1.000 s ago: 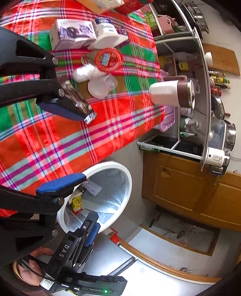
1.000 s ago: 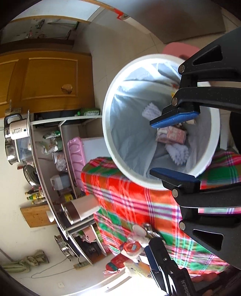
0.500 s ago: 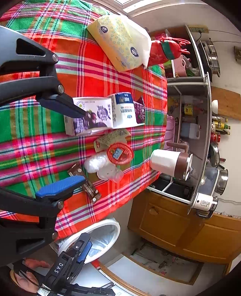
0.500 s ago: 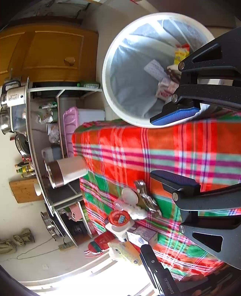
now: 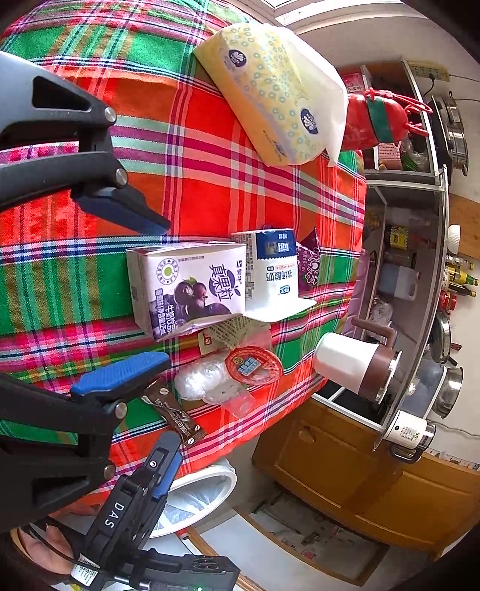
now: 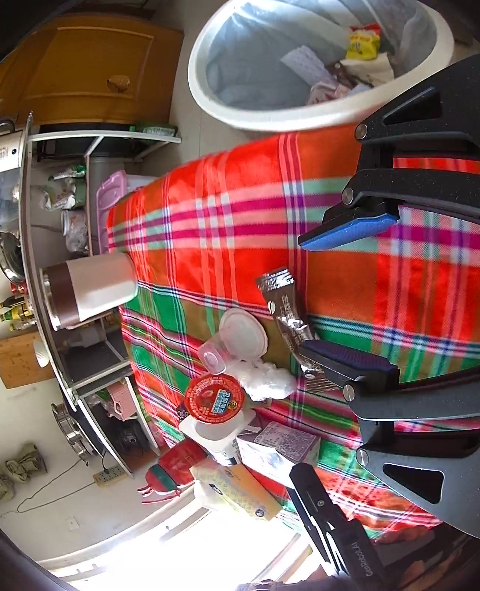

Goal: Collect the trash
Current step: 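Grasp the brown snack wrapper with the right gripper while the left gripper grasps the purple grape milk carton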

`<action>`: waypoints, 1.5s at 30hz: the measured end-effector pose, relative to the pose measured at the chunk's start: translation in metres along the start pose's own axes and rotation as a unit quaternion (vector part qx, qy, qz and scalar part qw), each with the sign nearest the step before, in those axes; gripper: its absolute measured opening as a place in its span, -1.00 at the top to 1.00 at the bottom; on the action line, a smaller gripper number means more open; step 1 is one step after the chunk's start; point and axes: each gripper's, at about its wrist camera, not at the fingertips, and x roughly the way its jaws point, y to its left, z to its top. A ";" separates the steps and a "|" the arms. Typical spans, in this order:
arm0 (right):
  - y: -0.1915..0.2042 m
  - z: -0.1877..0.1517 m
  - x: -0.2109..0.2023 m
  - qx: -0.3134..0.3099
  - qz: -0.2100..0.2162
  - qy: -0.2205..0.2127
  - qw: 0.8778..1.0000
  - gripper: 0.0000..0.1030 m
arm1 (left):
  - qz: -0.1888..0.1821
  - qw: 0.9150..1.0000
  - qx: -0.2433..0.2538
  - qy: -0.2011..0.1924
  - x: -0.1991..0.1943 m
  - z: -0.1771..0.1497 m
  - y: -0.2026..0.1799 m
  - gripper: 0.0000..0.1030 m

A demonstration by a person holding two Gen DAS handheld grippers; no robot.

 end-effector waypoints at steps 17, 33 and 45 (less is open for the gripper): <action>0.029 0.007 0.022 -0.034 -0.037 0.002 0.999 0.00 | 0.006 1.000 -0.003 0.018 0.017 0.007 0.004 -0.33; 0.025 -0.009 0.008 -0.033 -0.085 -0.003 0.996 0.59 | 0.027 0.999 -0.020 0.008 0.020 0.005 0.010 -0.22; 0.019 -0.016 -0.006 -0.023 -0.058 -0.018 0.998 0.62 | 0.025 1.000 -0.016 -0.009 0.001 0.003 0.007 -0.15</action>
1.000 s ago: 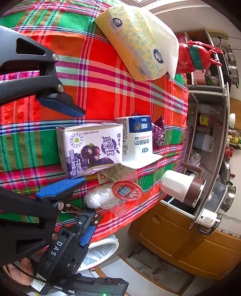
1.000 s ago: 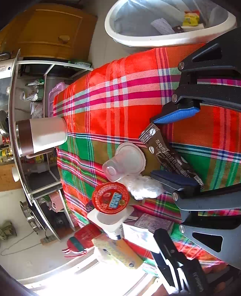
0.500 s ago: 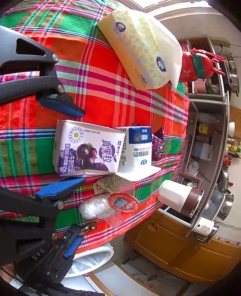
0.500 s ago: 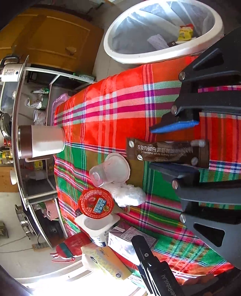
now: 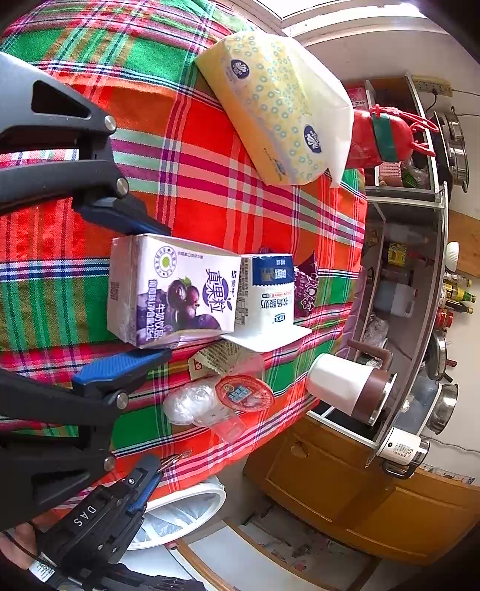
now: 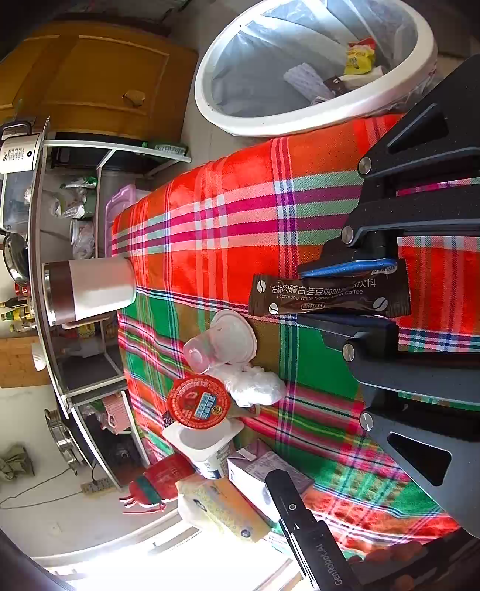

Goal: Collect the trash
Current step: 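Grasp the brown snack wrapper with the right gripper while the left gripper grasps the purple grape milk carton, then carry the carton and wrapper over the white bin and open both grippers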

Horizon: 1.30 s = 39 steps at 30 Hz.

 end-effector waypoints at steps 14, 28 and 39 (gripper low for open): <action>-0.018 -0.002 -0.035 0.016 0.013 -0.038 0.999 0.62 | -0.016 0.999 0.017 -0.024 -0.024 -0.004 -0.017 -0.12; -0.055 -0.001 -0.080 0.041 0.004 -0.077 0.996 0.62 | -0.059 0.993 0.079 -0.061 -0.055 0.003 -0.084 -0.12; -0.107 -0.003 -0.102 0.069 -0.023 -0.089 0.993 0.62 | -0.108 0.984 0.130 -0.057 -0.045 0.006 -0.154 -0.12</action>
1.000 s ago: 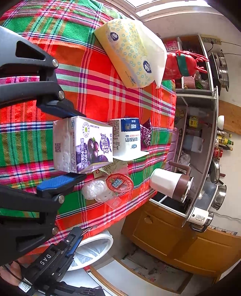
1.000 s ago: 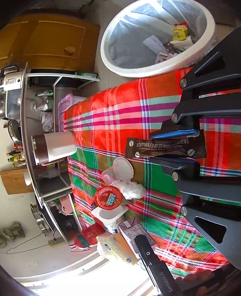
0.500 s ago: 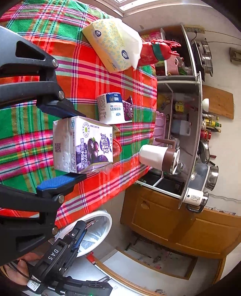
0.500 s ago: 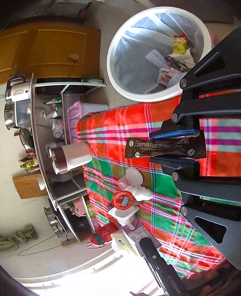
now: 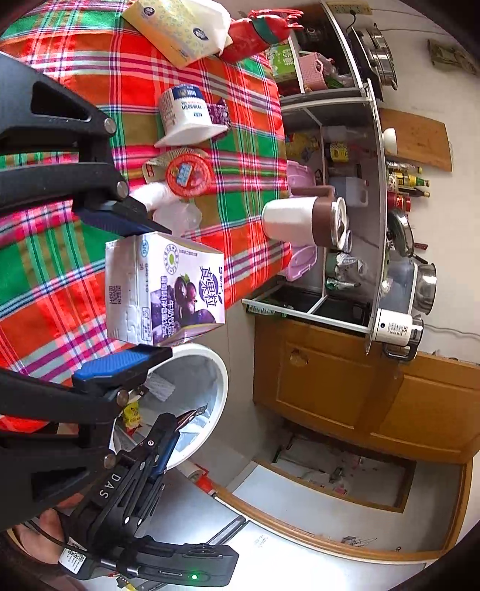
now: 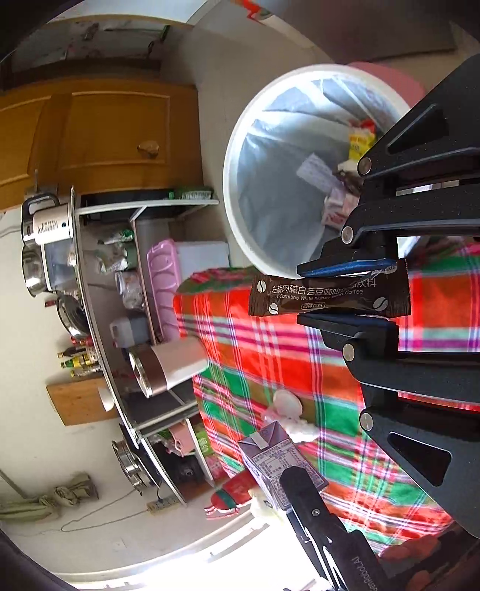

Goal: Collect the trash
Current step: 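Carry the carton and wrapper over the white bin and open both grippers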

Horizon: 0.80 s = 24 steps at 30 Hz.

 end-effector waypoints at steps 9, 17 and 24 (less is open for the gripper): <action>-0.056 0.001 -0.003 0.032 -0.035 0.008 0.999 0.62 | -0.050 0.998 0.043 0.016 0.032 0.007 -0.058 -0.12; -0.095 -0.002 0.009 0.049 -0.059 0.034 0.996 0.62 | -0.076 0.994 0.060 0.053 0.066 0.003 -0.095 -0.12; -0.119 -0.008 0.023 0.062 -0.074 0.055 0.994 0.62 | -0.087 0.990 0.073 0.080 0.087 -0.005 -0.116 -0.12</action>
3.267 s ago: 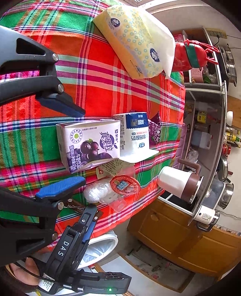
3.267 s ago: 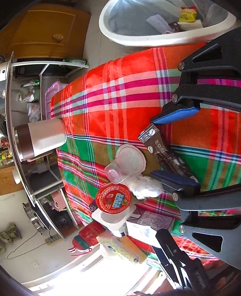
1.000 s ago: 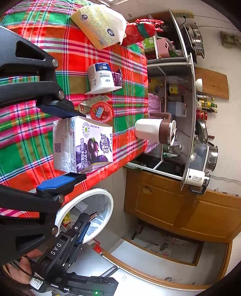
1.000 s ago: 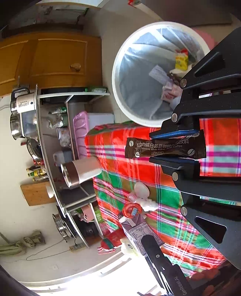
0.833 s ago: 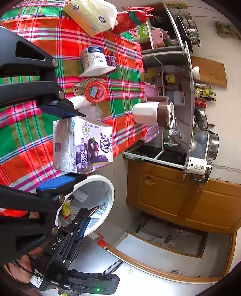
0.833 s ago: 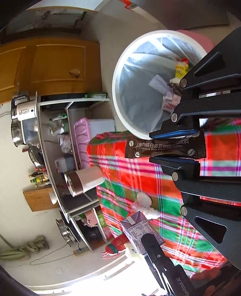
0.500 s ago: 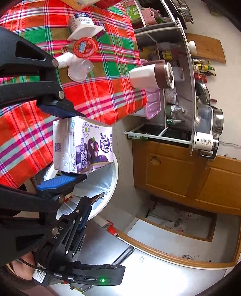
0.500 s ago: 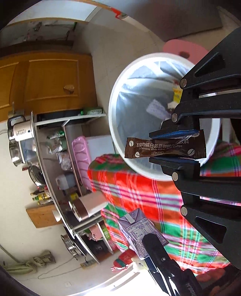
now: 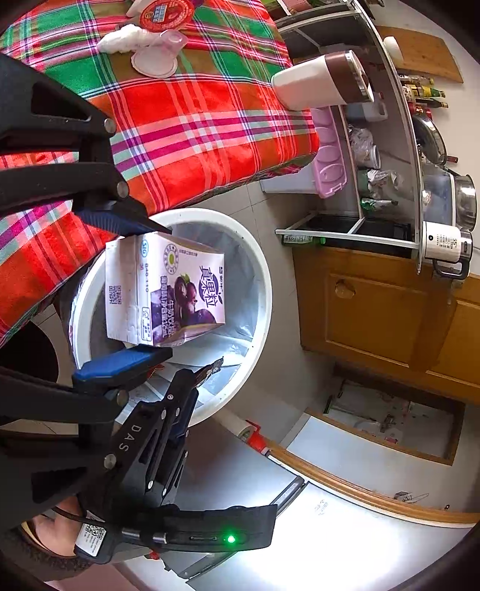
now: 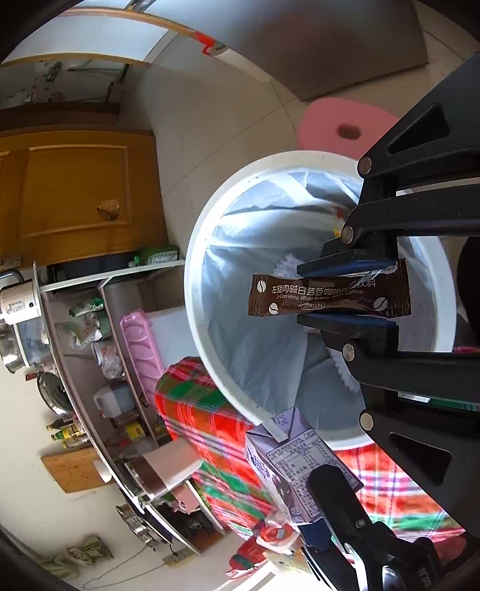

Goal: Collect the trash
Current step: 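Carry the carton and wrapper over the white bin and open both grippers, then move both open grippers back over the table items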

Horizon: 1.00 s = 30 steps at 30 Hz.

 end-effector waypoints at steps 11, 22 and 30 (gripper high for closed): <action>-0.015 -0.004 0.010 0.018 -0.007 0.019 1.000 0.58 | -0.001 1.000 0.003 0.029 0.018 -0.002 -0.008 -0.13; -0.007 -0.005 0.000 0.019 -0.002 0.011 1.000 0.29 | -0.007 1.000 -0.007 0.020 0.003 -0.006 0.004 -0.23; 0.011 -0.004 -0.009 0.006 0.009 0.002 1.000 0.28 | 0.007 1.000 -0.028 -0.002 -0.020 -0.012 0.027 -0.24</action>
